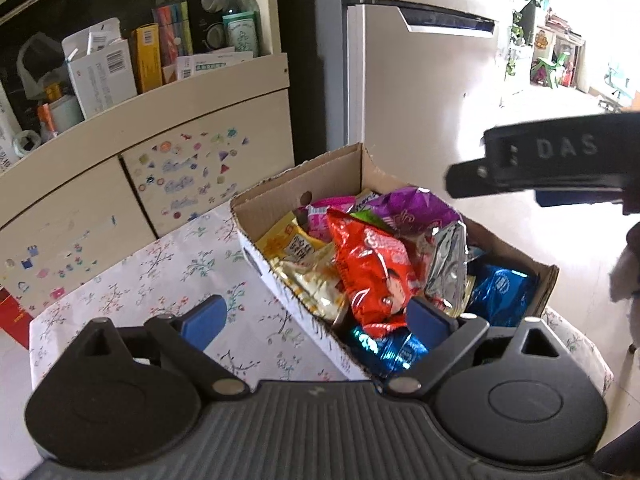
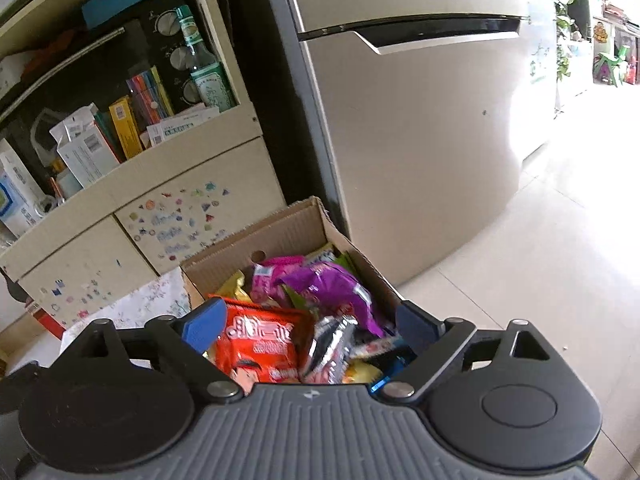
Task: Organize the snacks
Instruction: 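Withdraw both tools from the filled box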
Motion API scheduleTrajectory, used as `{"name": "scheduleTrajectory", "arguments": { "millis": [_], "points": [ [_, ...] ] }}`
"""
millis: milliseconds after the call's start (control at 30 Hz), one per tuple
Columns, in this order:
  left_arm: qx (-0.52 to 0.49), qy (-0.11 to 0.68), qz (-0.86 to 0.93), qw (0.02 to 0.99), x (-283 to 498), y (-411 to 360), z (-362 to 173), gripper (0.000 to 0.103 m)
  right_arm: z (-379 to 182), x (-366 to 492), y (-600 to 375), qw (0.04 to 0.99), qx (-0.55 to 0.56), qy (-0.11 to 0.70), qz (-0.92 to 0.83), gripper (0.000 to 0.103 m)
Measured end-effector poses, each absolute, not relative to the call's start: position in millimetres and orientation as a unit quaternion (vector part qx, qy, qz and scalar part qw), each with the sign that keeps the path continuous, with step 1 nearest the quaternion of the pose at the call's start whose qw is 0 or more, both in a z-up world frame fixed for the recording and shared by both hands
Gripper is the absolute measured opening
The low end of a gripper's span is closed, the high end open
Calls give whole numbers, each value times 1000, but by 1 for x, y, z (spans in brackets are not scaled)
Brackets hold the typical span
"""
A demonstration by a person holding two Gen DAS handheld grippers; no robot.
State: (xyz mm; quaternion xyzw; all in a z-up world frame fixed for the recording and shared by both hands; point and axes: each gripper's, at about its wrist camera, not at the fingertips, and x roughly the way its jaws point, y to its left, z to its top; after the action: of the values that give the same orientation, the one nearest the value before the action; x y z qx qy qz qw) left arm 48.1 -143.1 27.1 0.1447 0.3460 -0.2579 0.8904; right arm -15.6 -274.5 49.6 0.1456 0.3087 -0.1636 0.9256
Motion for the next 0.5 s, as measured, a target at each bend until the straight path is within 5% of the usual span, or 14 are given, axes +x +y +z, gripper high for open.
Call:
{"name": "scheduleTrajectory", "arguments": {
  "millis": [500],
  "points": [
    [149,370,-227,888,44,-138,24,97,31,-43,-263,908,116,344,-209,102]
  ]
}}
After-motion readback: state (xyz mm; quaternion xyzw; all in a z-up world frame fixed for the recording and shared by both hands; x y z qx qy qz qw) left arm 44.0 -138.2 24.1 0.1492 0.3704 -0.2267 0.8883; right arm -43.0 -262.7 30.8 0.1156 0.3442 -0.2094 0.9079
